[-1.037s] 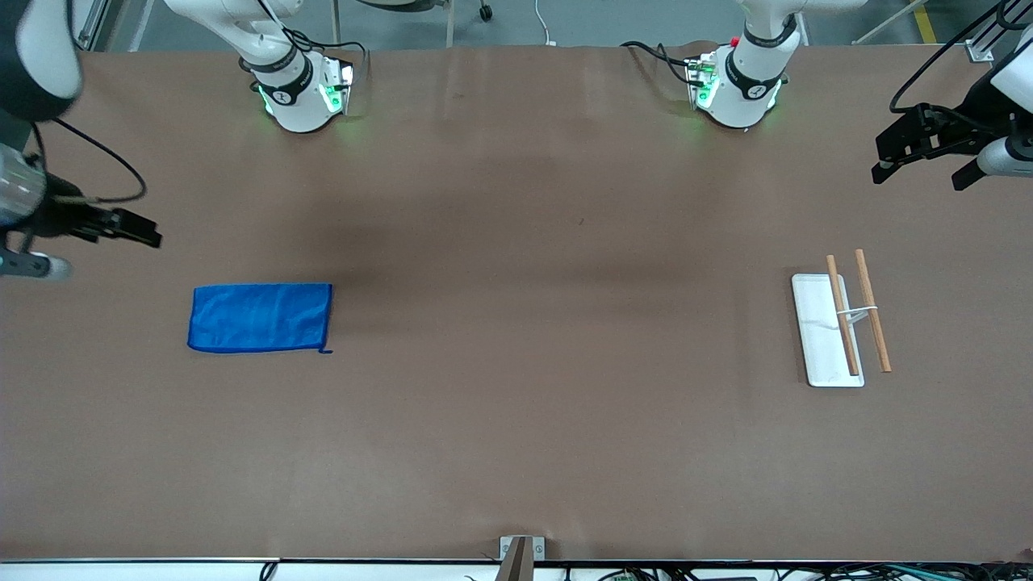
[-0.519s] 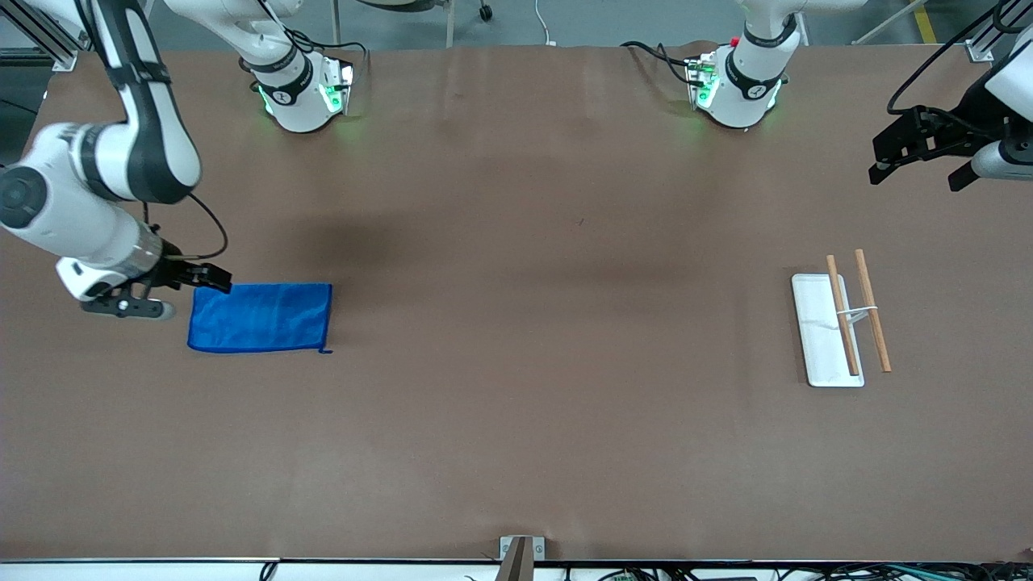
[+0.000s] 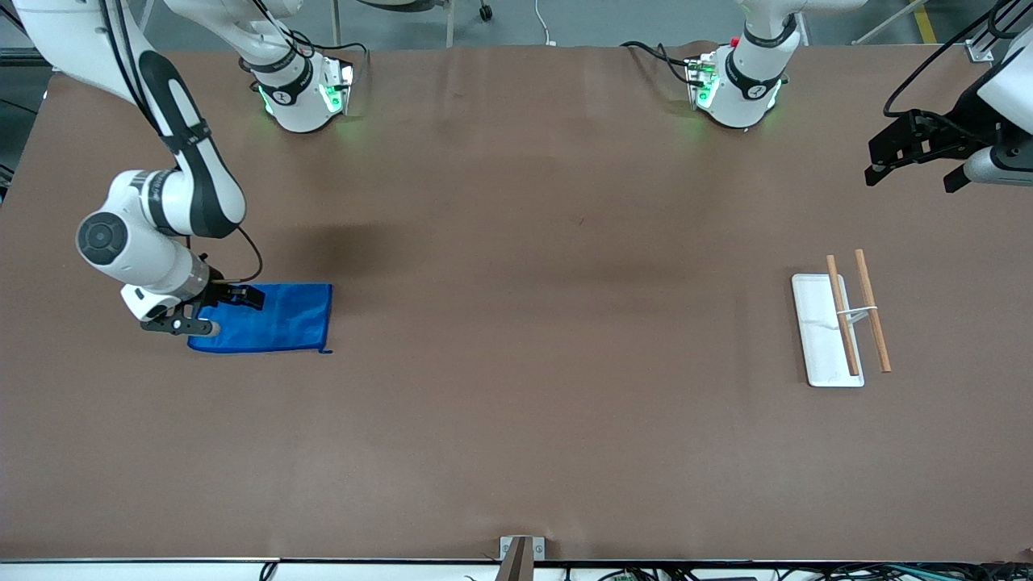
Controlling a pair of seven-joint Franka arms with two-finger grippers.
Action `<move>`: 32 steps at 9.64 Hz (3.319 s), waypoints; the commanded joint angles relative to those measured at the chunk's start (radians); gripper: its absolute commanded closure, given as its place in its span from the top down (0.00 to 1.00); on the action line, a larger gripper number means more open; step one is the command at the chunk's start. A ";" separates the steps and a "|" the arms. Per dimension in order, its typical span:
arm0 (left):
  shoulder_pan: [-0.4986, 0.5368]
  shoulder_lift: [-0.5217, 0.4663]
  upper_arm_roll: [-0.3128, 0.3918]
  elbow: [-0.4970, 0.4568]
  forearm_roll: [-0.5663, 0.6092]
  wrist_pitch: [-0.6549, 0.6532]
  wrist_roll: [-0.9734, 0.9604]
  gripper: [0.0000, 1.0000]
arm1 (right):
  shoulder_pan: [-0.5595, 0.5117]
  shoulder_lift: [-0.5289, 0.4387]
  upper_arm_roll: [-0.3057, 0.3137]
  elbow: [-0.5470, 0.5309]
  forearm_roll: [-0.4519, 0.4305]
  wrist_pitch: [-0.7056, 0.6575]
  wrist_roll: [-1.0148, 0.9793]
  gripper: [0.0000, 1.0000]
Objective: Right arm passes towel to left arm to hang
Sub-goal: 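Reach the right gripper down over the blue towel, then pinch the blue towel's edge with the right gripper, then lift the towel with the right gripper while the left gripper approaches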
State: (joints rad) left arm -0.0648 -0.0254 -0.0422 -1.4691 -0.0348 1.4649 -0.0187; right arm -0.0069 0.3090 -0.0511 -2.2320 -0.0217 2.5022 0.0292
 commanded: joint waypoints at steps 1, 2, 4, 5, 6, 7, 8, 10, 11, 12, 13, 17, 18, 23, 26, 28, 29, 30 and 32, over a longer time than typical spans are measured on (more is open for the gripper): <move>0.003 -0.002 0.002 -0.042 -0.002 0.012 0.017 0.99 | -0.004 0.024 -0.001 -0.038 -0.024 0.075 -0.005 0.98; 0.005 -0.002 0.002 -0.042 -0.002 0.018 0.017 0.99 | -0.005 0.039 -0.001 -0.038 -0.038 0.078 -0.005 0.98; 0.005 -0.002 0.005 -0.040 -0.007 0.020 0.017 0.99 | -0.005 0.047 -0.001 -0.069 -0.056 0.122 -0.005 0.98; 0.005 -0.002 0.007 -0.040 -0.007 0.020 0.017 1.00 | -0.007 0.065 -0.001 -0.072 -0.058 0.139 -0.005 0.98; 0.005 -0.002 0.007 -0.040 -0.007 0.020 0.017 1.00 | -0.007 0.079 -0.001 -0.072 -0.058 0.156 -0.005 0.98; 0.005 -0.002 0.007 -0.040 -0.007 0.020 0.017 1.00 | -0.008 0.088 -0.001 -0.071 -0.058 0.161 -0.003 0.96; 0.005 -0.002 0.007 -0.040 -0.007 0.020 0.017 0.99 | -0.008 0.088 -0.001 -0.071 -0.058 0.159 -0.003 0.89; 0.005 -0.002 0.007 -0.040 -0.005 0.020 0.017 0.99 | -0.008 0.087 -0.001 -0.069 -0.058 0.155 -0.005 0.42; 0.005 -0.002 0.007 -0.040 -0.005 0.020 0.017 1.00 | -0.010 0.087 -0.001 -0.067 -0.058 0.147 -0.005 0.18; 0.005 -0.004 0.007 -0.040 -0.001 0.018 0.017 0.99 | -0.011 0.087 -0.001 -0.066 -0.057 0.145 -0.002 0.08; 0.003 -0.002 0.007 -0.040 0.006 0.020 0.017 1.00 | -0.011 0.087 -0.001 -0.066 -0.057 0.145 0.000 0.04; 0.000 -0.001 -0.002 -0.040 0.007 0.020 0.016 0.99 | -0.001 0.050 0.002 -0.031 -0.053 0.030 0.014 0.02; 0.000 -0.001 -0.002 -0.040 0.007 0.021 0.017 0.99 | 0.001 0.029 0.005 0.000 -0.053 -0.050 0.012 0.00; 0.002 -0.001 -0.002 -0.039 -0.011 0.018 0.017 1.00 | 0.027 -0.065 0.123 0.067 0.077 -0.210 0.024 0.00; -0.003 0.001 -0.004 -0.040 -0.069 0.018 0.014 1.00 | 0.028 -0.076 0.226 0.229 0.276 -0.368 0.024 0.00; 0.003 0.008 -0.002 -0.045 -0.179 0.018 0.014 1.00 | 0.030 -0.073 0.299 0.314 0.427 -0.401 0.085 0.00; 0.003 0.012 -0.001 -0.062 -0.239 0.018 0.017 1.00 | 0.031 -0.071 0.341 0.339 0.535 -0.395 0.101 0.00; 0.006 0.012 0.005 -0.095 -0.348 0.018 0.025 1.00 | 0.031 -0.071 0.370 0.359 0.666 -0.387 0.101 0.00; 0.039 0.009 0.018 -0.219 -0.584 0.017 0.144 1.00 | 0.089 -0.071 0.389 0.405 0.903 -0.372 0.101 0.00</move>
State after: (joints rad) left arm -0.0504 -0.0142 -0.0316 -1.5757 -0.5108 1.4693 0.0397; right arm 0.0534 0.2394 0.3284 -1.8529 0.7702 2.1214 0.1135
